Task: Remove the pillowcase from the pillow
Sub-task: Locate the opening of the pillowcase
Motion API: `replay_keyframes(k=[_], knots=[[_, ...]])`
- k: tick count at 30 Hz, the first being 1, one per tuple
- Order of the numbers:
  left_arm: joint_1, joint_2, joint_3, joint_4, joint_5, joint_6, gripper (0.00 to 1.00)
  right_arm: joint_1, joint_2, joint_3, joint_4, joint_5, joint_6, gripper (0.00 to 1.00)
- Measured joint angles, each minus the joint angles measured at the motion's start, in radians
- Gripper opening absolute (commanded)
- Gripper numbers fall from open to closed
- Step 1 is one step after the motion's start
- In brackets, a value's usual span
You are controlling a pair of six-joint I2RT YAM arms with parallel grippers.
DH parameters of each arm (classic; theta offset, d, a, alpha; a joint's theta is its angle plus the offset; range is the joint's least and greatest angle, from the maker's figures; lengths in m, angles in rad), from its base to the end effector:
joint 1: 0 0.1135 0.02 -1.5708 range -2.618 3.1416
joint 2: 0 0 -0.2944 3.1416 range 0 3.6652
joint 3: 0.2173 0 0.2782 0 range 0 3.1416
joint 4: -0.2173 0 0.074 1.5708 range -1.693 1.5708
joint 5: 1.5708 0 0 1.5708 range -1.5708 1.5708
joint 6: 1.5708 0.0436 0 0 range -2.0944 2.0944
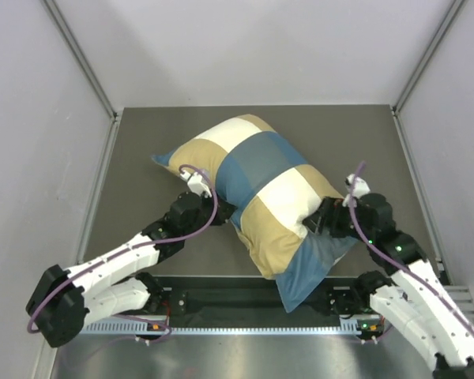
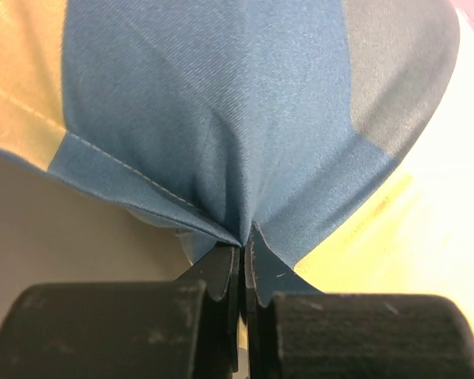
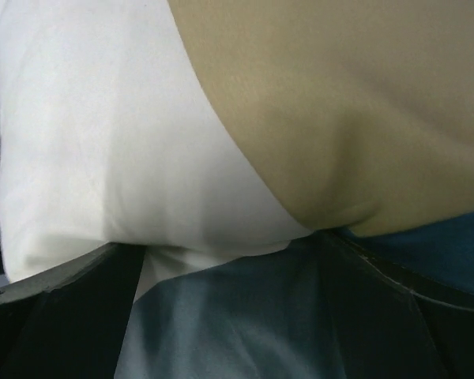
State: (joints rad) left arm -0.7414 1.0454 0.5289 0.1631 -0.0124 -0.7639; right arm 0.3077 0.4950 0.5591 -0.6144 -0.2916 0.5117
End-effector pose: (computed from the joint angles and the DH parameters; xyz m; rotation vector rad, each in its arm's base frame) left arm 0.1836 -0.1674 0.2455 -0.0320 2.0553 -0.9700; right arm 0.1171 0.0504 0.2701 0.0440 2.1985 0.7838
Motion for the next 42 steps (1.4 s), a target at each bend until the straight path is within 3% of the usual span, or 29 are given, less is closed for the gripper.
replay_keyframes(k=[4, 7, 14, 23, 26, 29, 30, 32, 36, 42], knots=[[-0.01, -0.095, -0.042, -0.061, -0.064, 0.0, 0.0, 0.234, 0.241, 0.071, 0.102, 0.208, 0.037, 0.94], [-0.01, -0.154, -0.052, -0.113, -0.116, 0.0, 0.0, 0.312, 0.441, 0.152, 0.158, 0.312, 0.043, 0.95], [-0.012, -0.248, -0.053, -0.192, -0.189, -0.001, 0.0, 0.319, 0.731, 0.338, 0.231, 0.421, -0.01, 0.98], [-0.024, -0.222, -0.05, -0.142, -0.203, -0.01, 0.0, 0.191, 0.889, 0.469, 0.313, 0.383, -0.099, 0.98], [-0.03, -0.176, -0.023, -0.129, -0.21, 0.0, 0.0, 0.163, 0.895, 0.483, 0.331, 0.365, -0.134, 0.98], [-0.033, -0.135, 0.029, -0.153, -0.216, 0.025, 0.3, 0.151, 0.865, 0.491, 0.327, 0.371, -0.164, 1.0], [-0.034, -0.127, 0.049, -0.174, -0.212, 0.034, 0.47, 0.147, 0.841, 0.491, 0.317, 0.377, -0.171, 1.0], [-0.043, -0.117, 0.076, -0.206, -0.199, 0.045, 0.61, 0.142, 0.768, 0.491, 0.299, 0.388, -0.172, 1.0], [-0.061, -0.113, 0.097, -0.245, -0.175, 0.059, 0.68, 0.157, 0.56, 0.49, 0.261, 0.396, -0.159, 1.0], [-0.061, -0.113, 0.095, -0.269, -0.16, 0.055, 0.65, 0.296, 0.267, 0.425, 0.153, 0.459, -0.069, 1.0]])
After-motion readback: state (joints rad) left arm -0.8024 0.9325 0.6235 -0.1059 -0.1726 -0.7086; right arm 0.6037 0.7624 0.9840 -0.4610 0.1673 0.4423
